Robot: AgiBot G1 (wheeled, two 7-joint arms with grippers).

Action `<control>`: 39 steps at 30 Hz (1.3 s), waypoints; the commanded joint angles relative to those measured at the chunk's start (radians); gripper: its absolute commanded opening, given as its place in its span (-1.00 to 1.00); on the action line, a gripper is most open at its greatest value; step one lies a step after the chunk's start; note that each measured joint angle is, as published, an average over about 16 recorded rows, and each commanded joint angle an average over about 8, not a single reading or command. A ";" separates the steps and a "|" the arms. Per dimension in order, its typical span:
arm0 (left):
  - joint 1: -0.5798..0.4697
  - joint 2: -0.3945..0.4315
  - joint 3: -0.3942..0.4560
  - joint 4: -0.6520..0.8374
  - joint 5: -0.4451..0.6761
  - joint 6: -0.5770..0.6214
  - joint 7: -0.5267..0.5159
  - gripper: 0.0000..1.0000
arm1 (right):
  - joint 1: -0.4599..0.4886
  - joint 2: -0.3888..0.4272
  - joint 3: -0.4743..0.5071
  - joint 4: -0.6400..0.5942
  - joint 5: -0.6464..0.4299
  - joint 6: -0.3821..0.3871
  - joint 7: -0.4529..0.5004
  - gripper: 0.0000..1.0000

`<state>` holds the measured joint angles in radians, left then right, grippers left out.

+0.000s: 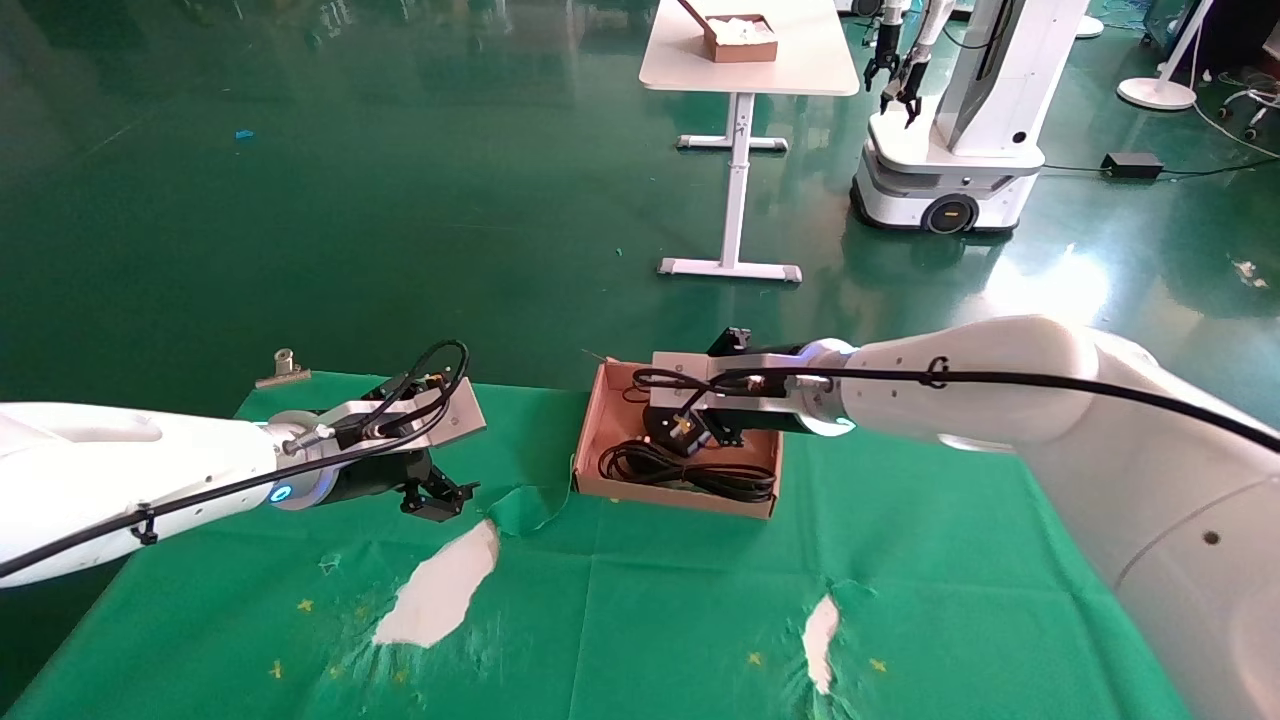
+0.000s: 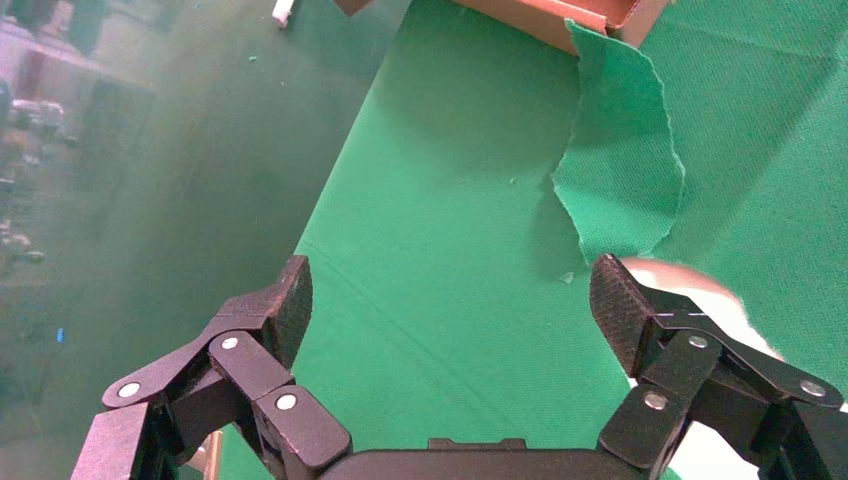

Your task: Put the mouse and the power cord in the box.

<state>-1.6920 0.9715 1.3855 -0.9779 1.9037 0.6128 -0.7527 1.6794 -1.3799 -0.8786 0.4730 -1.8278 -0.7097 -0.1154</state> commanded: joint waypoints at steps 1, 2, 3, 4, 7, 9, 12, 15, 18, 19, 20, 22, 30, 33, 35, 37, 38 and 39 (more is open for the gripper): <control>0.000 0.002 0.000 0.003 -0.002 0.000 0.003 1.00 | 0.001 0.001 0.004 0.003 -0.001 -0.005 0.000 1.00; 0.000 0.002 -0.001 0.004 -0.003 0.000 0.003 1.00 | 0.001 0.002 0.005 0.004 -0.001 -0.007 0.000 1.00; 0.000 0.002 -0.001 0.005 -0.004 -0.001 0.004 1.00 | 0.002 0.002 0.007 0.005 -0.001 -0.009 0.000 1.00; 0.000 0.003 -0.001 0.006 -0.005 -0.001 0.005 1.00 | 0.003 0.003 0.008 0.006 -0.002 -0.011 0.000 1.00; 0.000 0.004 -0.001 0.008 -0.007 -0.002 0.007 1.00 | 0.002 0.007 0.013 0.011 0.000 -0.017 0.001 1.00; 0.000 0.005 -0.002 0.009 -0.008 -0.002 0.008 1.00 | -0.003 0.014 0.019 0.019 0.010 -0.026 0.003 1.00; 0.000 0.005 -0.002 0.009 -0.008 -0.002 0.008 1.00 | -0.021 0.036 0.037 0.043 0.042 -0.048 0.012 1.00; 0.000 0.005 -0.002 0.009 -0.008 -0.002 0.008 1.00 | -0.049 0.071 0.064 0.079 0.093 -0.084 0.026 1.00; 0.000 0.005 -0.002 0.009 -0.008 -0.002 0.008 1.00 | -0.080 0.110 0.094 0.120 0.148 -0.123 0.041 1.00; 0.000 0.005 -0.002 0.009 -0.008 -0.002 0.008 1.00 | -0.090 0.123 0.103 0.133 0.167 -0.135 0.047 1.00; 0.000 0.005 -0.002 0.009 -0.008 -0.002 0.008 1.00 | -0.100 0.136 0.113 0.147 0.186 -0.149 0.052 1.00; 0.000 0.005 -0.002 0.009 -0.008 -0.002 0.008 1.00 | -0.121 0.161 0.133 0.174 0.223 -0.174 0.062 1.00; 0.000 0.005 -0.002 0.009 -0.008 -0.002 0.008 1.00 | -0.202 0.264 0.212 0.281 0.370 -0.278 0.103 1.00; 0.000 0.005 -0.002 0.009 -0.008 -0.002 0.008 1.00 | -0.233 0.302 0.241 0.322 0.426 -0.317 0.118 1.00; 0.003 0.003 -0.006 0.008 -0.012 0.001 0.010 1.00 | -0.254 0.329 0.262 0.350 0.464 -0.343 0.128 1.00; 0.010 -0.001 -0.019 0.003 -0.025 0.012 0.016 1.00 | -0.275 0.355 0.281 0.377 0.501 -0.369 0.139 1.00; 0.016 -0.005 -0.029 0.000 -0.036 0.020 0.021 1.00 | -0.285 0.368 0.291 0.390 0.520 -0.382 0.144 1.00; 0.022 -0.009 -0.041 -0.003 -0.048 0.030 0.027 1.00 | -0.295 0.380 0.301 0.404 0.538 -0.395 0.149 1.00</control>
<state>-1.6606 0.9577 1.3282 -0.9855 1.8379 0.6554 -0.7177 1.3846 -1.0001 -0.5780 0.8761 -1.2906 -1.1041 0.0332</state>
